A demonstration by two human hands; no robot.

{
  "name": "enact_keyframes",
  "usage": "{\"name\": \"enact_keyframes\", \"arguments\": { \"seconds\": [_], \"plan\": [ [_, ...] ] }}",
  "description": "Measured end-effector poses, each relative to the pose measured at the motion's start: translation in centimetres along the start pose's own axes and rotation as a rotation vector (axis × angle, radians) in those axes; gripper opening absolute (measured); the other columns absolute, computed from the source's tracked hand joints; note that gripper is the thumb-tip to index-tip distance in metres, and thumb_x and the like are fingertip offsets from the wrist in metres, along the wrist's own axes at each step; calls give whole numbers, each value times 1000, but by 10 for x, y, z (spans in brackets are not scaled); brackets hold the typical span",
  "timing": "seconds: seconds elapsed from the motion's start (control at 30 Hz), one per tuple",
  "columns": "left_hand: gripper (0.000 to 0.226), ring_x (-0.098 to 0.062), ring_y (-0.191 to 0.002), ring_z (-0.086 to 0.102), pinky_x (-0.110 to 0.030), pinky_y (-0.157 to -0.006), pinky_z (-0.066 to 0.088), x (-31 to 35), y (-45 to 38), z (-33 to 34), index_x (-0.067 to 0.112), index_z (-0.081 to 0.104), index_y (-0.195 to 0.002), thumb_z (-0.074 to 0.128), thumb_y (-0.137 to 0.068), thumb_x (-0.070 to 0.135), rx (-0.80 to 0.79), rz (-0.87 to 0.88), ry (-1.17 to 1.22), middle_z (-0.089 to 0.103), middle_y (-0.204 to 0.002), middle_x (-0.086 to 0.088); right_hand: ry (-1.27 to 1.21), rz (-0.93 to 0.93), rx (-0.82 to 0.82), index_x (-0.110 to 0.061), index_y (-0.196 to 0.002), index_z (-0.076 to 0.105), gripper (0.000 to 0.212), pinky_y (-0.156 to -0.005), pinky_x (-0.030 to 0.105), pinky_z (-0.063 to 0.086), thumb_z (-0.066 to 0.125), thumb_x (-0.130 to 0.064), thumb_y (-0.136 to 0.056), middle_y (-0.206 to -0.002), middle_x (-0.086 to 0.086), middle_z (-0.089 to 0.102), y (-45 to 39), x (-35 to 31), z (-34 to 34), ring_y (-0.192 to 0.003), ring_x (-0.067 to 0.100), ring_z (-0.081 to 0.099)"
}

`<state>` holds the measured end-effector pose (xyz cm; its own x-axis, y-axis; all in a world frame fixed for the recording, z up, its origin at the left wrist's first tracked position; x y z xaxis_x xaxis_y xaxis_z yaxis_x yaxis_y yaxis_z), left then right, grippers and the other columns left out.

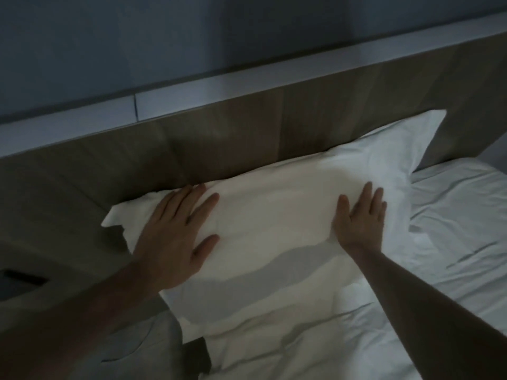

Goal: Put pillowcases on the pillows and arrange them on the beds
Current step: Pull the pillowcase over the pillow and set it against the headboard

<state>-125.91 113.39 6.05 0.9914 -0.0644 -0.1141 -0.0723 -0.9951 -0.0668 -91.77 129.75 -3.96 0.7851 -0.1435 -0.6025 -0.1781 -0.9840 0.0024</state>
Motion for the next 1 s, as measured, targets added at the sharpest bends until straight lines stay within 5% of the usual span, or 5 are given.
{"name": "enact_keyframes", "arguments": {
  "seconds": [0.2, 0.4, 0.6, 0.77, 1.0],
  "plan": [
    [73, -35, -153, 32, -56, -122, 29, -5, 48, 1, 16, 37, -158, 43, -97, 55, 71, -146, 157, 34, -166, -13, -65, 40, -240, -11, -162, 20, 86, -124, 43, 23, 35, -66, -98, -170, 14, 17, 72, 6, 4, -156, 33, 21],
    [66, -35, -143, 46, -50, -113, 43, -14, 134, -8, 16, 50, -150, 54, -95, 51, -150, -327, 401, 40, -162, -8, -209, 39, -453, -13, -147, 53, 46, -122, 32, 27, 54, -31, -104, -155, 7, 49, 196, 7, -44, -148, 23, 42],
    [54, -19, -131, 54, -32, -113, 33, 30, 266, -75, 32, 60, -132, 46, -87, 58, -142, -381, 801, 56, -138, 7, -470, 195, -461, -26, -142, 58, 38, -116, 31, 37, 53, -33, -105, -143, -3, 58, 343, 13, -145, -136, 10, 48],
    [30, -14, -134, 50, -15, -107, 29, 73, 355, -132, 30, 58, -128, 63, -100, 25, -261, -387, 990, 54, -140, 6, -551, 278, -432, -34, -140, 59, 36, -106, 22, 35, 53, -33, -105, -142, -11, 58, 467, 27, -237, -133, 3, 50],
    [34, -4, -130, 54, -2, -103, 36, 101, 440, -174, 47, 66, -112, 54, -82, 57, -333, -283, 1156, 58, -134, 20, -584, 398, -315, -45, -133, 61, 33, -102, 11, 35, 53, -30, -105, -141, -26, 57, 631, 47, -326, -121, -31, 42]
  ]
}}
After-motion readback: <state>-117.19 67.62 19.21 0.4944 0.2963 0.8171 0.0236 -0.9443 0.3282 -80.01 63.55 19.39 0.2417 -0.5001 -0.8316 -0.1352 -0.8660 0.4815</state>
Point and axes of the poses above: each hand's wrist, its own y-axis away from the middle knuckle, its own z-axis out of the palm, x = y × z, the point moved 2 cm from there along -y, towards the middle knuckle
